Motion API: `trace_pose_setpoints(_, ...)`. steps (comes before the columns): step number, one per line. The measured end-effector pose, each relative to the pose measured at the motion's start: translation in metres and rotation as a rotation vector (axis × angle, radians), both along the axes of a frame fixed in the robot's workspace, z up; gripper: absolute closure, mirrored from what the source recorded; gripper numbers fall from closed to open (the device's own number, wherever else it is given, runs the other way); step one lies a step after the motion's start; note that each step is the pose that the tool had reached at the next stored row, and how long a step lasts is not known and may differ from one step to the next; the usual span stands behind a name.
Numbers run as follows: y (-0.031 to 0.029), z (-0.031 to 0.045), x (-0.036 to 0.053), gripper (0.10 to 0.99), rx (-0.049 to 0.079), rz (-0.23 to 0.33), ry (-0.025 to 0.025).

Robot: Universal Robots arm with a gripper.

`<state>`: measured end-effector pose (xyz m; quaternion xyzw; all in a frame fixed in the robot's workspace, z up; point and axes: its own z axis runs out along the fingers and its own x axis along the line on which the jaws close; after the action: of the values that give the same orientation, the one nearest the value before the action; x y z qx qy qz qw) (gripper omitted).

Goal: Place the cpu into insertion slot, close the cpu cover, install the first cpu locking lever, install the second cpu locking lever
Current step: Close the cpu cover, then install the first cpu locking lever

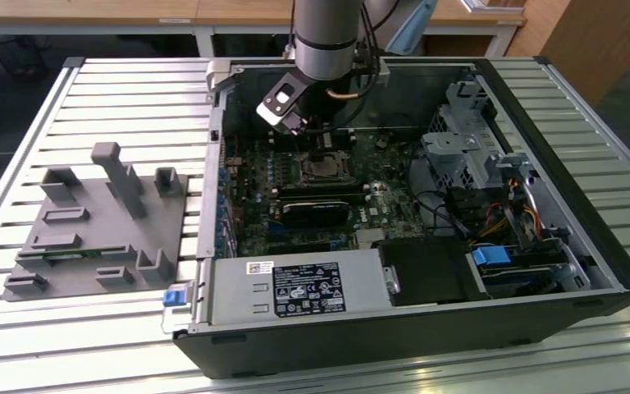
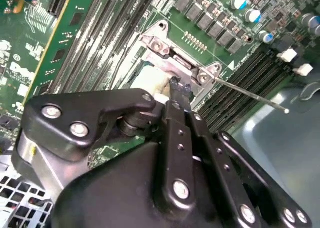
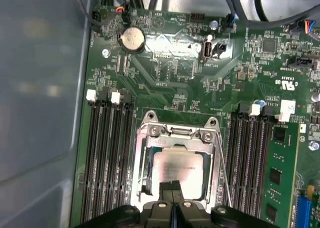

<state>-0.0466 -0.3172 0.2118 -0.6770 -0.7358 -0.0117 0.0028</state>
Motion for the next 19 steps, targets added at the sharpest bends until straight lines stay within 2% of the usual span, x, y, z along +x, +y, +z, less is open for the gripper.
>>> trace_pose_setpoints(11,0.0000,0.0001,0.0098,0.980,0.000,0.000,0.0001)
trace_pose_setpoints(19,0.0000,0.0001,0.0117,0.980,0.001,0.000,0.0002)
